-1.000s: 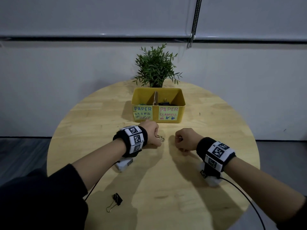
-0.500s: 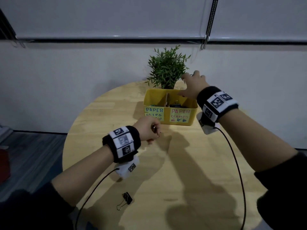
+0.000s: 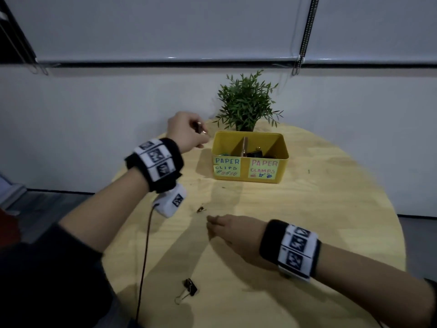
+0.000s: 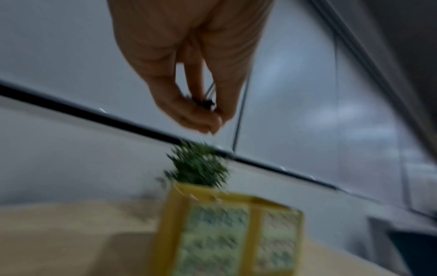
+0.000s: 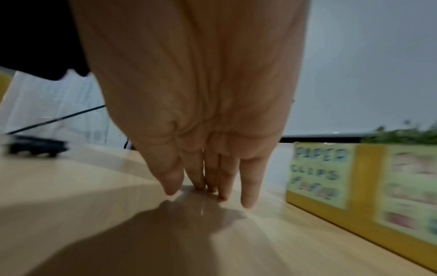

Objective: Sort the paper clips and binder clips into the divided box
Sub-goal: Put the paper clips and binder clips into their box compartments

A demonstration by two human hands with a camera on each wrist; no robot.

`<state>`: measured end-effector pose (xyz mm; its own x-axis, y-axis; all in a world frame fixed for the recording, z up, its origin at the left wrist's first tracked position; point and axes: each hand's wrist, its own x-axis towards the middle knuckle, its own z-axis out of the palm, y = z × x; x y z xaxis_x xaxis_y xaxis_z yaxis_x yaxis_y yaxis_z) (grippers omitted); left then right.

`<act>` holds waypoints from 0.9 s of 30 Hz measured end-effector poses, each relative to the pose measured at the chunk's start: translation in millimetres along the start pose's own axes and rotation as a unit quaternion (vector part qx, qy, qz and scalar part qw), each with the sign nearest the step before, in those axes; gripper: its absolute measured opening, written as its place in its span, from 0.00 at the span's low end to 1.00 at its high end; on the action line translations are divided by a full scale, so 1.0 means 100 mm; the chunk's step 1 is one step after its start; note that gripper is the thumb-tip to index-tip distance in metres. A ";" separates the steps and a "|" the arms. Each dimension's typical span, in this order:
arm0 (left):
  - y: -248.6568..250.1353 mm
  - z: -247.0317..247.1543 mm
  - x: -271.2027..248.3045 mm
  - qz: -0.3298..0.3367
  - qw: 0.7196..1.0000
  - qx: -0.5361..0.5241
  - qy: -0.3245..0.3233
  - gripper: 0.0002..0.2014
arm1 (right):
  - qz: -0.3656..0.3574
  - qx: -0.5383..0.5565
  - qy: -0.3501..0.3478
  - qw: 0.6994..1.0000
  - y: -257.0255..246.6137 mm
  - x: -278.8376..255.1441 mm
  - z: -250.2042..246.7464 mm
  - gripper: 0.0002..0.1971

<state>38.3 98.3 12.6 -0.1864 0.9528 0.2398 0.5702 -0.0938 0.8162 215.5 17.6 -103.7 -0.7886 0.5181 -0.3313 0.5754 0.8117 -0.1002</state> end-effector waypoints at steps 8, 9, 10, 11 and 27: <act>0.18 1.16 0.05 0.062 0.993 0.042 -0.091 0.21 | 0.050 -0.013 -0.089 0.995 0.50 -1.03 0.16 0.32; 0.14 1.17 0.07 0.051 0.986 0.029 -0.153 0.27 | 0.056 -0.002 -0.097 0.994 0.55 -1.10 0.17 0.33; 0.14 1.16 0.06 0.044 0.977 0.005 -0.207 0.33 | 0.064 0.010 -0.102 0.993 0.59 -1.17 0.18 0.33; 0.12 1.13 0.07 0.046 0.971 -0.010 -0.234 0.36 | 0.069 0.019 -0.106 0.992 0.62 -1.22 0.17 0.32; -0.73 -0.26 -1.66 0.091 0.852 0.172 -0.487 0.25 | -0.066 -0.004 0.043 0.997 0.17 0.31 -0.32 0.28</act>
<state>6.7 -60.8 -72.8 0.5853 0.7357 -0.3409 0.7515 -0.3342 0.5688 194.4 56.2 -85.8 -0.8731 0.4282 -0.2332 0.4644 0.8760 -0.1300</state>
